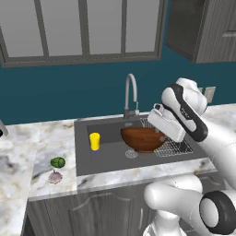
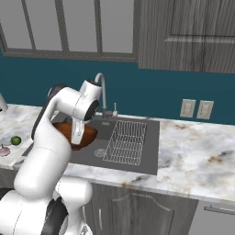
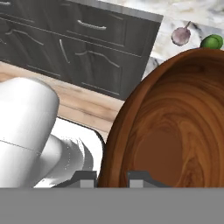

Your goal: Remove the avocado and garlic from the sink. Then move the bowl and cup from the counter to the sink for washing.

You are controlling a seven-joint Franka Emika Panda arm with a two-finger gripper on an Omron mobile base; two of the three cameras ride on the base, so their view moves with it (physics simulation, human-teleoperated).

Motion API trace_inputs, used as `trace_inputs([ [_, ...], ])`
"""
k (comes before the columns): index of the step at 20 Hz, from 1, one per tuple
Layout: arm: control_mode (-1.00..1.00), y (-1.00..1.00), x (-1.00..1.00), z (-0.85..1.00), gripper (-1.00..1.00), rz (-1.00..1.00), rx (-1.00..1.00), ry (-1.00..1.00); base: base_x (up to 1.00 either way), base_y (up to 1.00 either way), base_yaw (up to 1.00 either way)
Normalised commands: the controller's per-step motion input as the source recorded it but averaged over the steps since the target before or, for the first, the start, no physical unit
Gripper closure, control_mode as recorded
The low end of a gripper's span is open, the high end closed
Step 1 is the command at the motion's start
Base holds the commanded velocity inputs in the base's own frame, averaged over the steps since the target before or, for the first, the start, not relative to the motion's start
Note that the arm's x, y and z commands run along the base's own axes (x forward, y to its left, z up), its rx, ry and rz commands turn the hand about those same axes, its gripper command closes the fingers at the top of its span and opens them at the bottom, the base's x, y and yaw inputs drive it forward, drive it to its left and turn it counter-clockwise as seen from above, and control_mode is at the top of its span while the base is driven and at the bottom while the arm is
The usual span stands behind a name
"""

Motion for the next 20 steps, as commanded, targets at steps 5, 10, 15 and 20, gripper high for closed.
trace_inputs([
  [5, -1.0, 0.24, 0.25, -0.13, 1.0, 0.0, 0.05, 0.07, 0.0, 0.0, 0.0],
  [10, -1.0, 0.12, 0.3, -0.17, 1.0, 0.0, 0.03, 0.11, 0.0, 0.0, 0.0],
  [15, -1.0, 0.01, 0.29, -0.12, 1.0, 0.0, 0.01, 0.01, 0.0, 0.0, 0.0],
  [20, -1.0, 0.01, 0.28, -0.09, 1.0, 0.0, 0.02, 0.0, 0.0, 0.0, 0.0],
])
